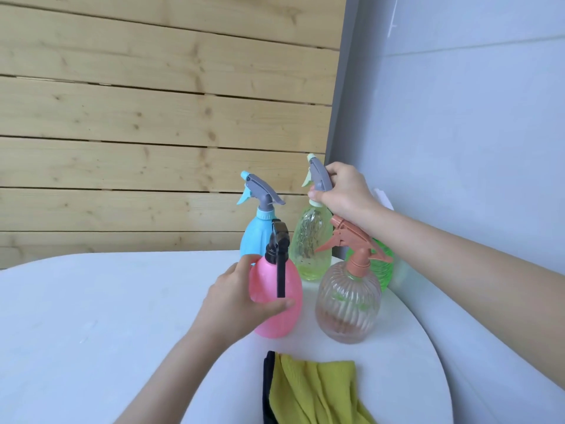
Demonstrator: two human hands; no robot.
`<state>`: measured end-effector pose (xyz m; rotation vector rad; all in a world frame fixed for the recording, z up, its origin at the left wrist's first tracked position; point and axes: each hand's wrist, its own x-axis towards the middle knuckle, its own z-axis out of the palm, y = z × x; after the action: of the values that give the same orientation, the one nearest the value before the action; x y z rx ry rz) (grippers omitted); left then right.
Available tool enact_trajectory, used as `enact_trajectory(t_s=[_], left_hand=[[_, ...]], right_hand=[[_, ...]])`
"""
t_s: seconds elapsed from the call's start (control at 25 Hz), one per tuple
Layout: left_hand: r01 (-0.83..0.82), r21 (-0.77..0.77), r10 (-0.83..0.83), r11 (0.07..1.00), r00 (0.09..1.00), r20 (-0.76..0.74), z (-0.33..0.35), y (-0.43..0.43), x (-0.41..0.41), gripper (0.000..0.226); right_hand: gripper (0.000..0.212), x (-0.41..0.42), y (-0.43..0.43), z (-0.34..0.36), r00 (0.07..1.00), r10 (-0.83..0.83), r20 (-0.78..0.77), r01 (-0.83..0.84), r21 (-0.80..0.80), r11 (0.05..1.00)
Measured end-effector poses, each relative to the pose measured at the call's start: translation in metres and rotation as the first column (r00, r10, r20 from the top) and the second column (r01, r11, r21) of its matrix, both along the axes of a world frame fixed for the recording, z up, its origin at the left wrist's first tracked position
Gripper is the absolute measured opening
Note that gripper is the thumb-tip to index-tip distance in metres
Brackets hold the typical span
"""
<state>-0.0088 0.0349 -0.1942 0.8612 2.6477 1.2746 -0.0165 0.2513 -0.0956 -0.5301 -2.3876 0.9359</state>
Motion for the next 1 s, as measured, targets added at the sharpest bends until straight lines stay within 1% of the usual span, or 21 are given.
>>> enact_trajectory(t_s=[0.16,0.28,0.32,0.4,0.48,0.52,0.56,0.6,0.68,0.72,0.76,0.84,0.88,1.0], left_hand=[[0.005,0.014,-0.005,1.0,1.0,0.012,0.0,0.0,0.0,0.085],[0.001,0.0,-0.001,1.0,1.0,0.017,0.0,0.001,0.0,0.085],[-0.002,0.0,0.002,1.0,1.0,0.021,0.001,0.001,0.001,0.085],[-0.003,0.003,0.003,1.0,1.0,0.027,0.0,0.001,0.002,0.085],[-0.012,0.004,0.011,1.0,0.999,0.032,-0.001,0.001,0.002,0.085],[-0.016,0.002,0.016,1.0,0.999,0.034,-0.001,0.001,0.002,0.086],[-0.019,0.0,0.019,1.0,0.999,0.041,-0.001,0.0,0.003,0.088],[-0.023,0.002,0.023,1.0,0.999,0.049,-0.002,0.0,0.004,0.089],[-0.031,0.012,0.03,0.999,0.998,0.049,-0.004,0.0,0.004,0.089],[-0.032,0.018,0.031,0.999,0.999,0.043,-0.005,0.001,0.004,0.087],[-0.033,0.025,0.032,0.999,0.999,0.037,-0.006,0.001,0.004,0.086],[-0.034,0.037,0.033,0.999,0.999,0.03,-0.01,0.002,0.003,0.086],[-0.035,0.043,0.033,0.998,0.999,0.031,-0.012,0.001,0.003,0.086],[-0.025,0.071,0.02,0.997,0.998,0.066,-0.015,0.002,0.003,0.093]], right_hand=[[0.036,-0.003,0.006,-0.002,0.996,-0.016,0.083,0.017,-0.012,1.0],[0.051,-0.005,0.008,0.011,0.979,0.014,0.204,-0.007,-0.036,0.999],[0.059,-0.006,0.007,0.022,0.98,0.009,0.197,-0.005,-0.021,1.0],[0.069,-0.004,-0.005,0.051,0.996,-0.01,0.09,0.002,0.079,0.997],[0.062,-0.003,-0.026,0.075,0.999,0.032,-0.006,-0.03,0.198,0.98],[0.058,-0.005,-0.036,0.081,0.996,0.084,0.014,-0.085,0.239,0.967],[0.057,-0.007,-0.048,0.082,0.986,0.143,0.089,-0.161,0.26,0.952],[0.061,-0.01,-0.058,0.078,0.962,0.182,0.203,-0.233,0.268,0.935],[0.066,-0.021,-0.072,0.06,0.886,0.178,0.428,-0.319,0.283,0.905],[0.062,-0.026,-0.075,0.05,0.862,0.159,0.482,-0.326,0.287,0.9],[0.054,-0.032,-0.076,0.04,0.861,0.15,0.486,-0.319,0.287,0.903],[0.034,-0.041,-0.074,0.026,0.901,0.138,0.411,-0.271,0.284,0.92],[0.028,-0.044,-0.072,0.021,0.919,0.127,0.374,-0.245,0.288,0.926],[0.022,-0.044,-0.068,0.015,0.946,0.121,0.302,-0.215,0.303,0.928]])
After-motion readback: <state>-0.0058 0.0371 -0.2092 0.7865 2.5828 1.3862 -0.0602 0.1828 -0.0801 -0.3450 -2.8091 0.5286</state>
